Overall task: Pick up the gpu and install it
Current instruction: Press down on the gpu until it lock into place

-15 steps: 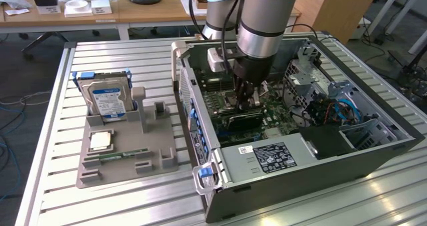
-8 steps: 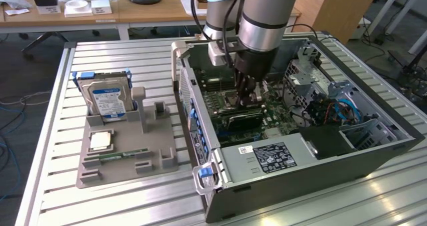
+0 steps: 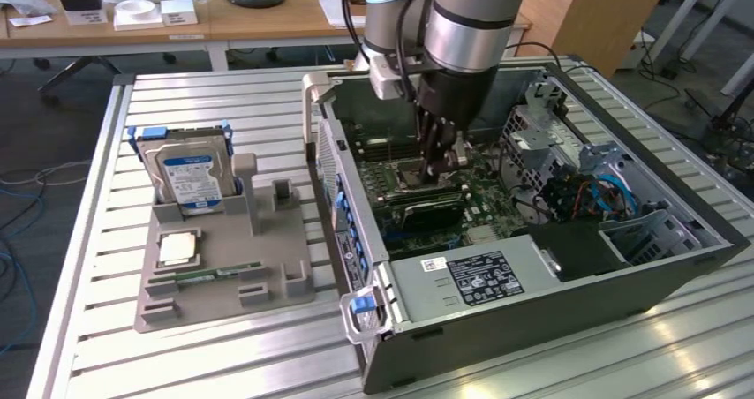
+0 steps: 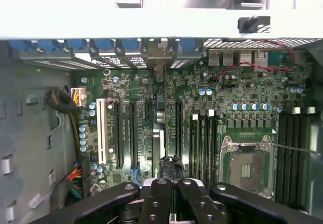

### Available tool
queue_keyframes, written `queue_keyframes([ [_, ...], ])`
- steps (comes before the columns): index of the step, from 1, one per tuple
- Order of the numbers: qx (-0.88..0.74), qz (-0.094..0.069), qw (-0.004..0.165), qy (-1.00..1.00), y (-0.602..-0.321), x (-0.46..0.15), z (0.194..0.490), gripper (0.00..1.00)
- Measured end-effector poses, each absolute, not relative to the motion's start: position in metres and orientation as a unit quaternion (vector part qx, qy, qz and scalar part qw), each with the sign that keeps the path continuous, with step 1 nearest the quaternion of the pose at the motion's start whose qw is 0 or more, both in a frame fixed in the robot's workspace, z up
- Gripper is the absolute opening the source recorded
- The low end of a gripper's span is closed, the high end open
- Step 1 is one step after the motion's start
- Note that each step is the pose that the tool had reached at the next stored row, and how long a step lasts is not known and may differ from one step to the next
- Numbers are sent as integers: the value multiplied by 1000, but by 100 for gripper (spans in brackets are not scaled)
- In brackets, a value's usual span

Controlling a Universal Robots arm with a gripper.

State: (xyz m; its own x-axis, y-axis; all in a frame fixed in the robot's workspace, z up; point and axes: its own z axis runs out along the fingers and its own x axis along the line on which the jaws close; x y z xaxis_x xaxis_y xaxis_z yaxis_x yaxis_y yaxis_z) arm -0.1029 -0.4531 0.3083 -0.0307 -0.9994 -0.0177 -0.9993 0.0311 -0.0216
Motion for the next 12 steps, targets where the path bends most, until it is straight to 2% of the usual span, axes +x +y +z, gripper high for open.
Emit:
queue_keyframes([
  [12, -696, -2, 14, 718, -453, -103, 332, 11],
])
